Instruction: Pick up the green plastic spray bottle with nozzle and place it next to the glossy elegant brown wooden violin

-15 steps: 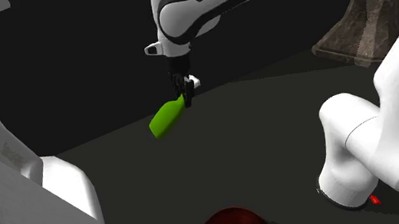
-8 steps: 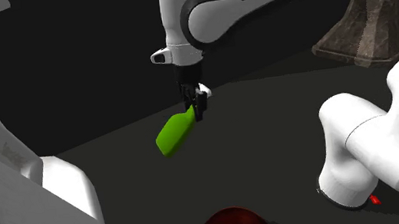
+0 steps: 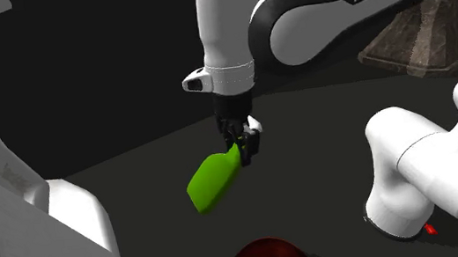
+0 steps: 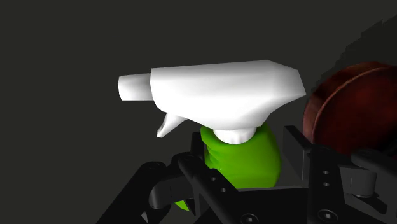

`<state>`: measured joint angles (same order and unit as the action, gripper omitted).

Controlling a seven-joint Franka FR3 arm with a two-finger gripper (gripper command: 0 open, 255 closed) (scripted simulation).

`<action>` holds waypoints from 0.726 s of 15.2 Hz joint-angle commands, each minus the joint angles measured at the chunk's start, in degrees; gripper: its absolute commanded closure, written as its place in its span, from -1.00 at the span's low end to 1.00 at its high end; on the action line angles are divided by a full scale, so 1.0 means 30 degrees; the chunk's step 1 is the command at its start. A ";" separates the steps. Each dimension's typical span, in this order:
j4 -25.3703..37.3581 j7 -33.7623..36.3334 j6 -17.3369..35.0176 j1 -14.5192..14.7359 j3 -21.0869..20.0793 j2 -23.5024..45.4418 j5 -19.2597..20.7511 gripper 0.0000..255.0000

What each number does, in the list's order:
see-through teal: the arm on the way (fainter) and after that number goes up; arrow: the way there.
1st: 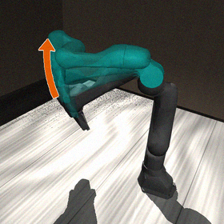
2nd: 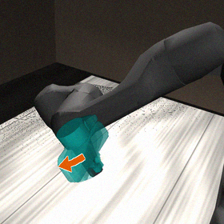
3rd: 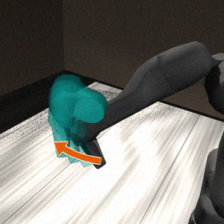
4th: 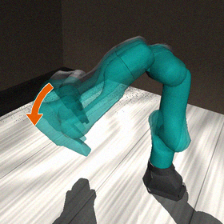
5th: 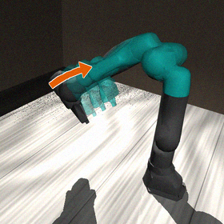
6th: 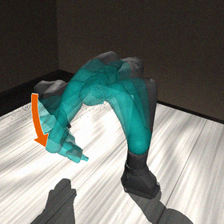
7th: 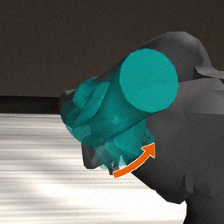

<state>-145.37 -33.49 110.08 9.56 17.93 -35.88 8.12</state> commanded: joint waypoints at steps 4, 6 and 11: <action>-0.1601 0.2366 -0.0352 0.0752 -0.2080 -0.1880 -0.0959 1.00; -0.2068 0.3321 -0.0500 0.1177 -0.2939 -0.2486 -0.1485 1.00; -0.2827 0.5749 -0.0747 0.2450 -0.5144 -0.3531 -0.3029 1.00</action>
<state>-153.40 -17.74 107.76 16.15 3.78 -46.06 -0.02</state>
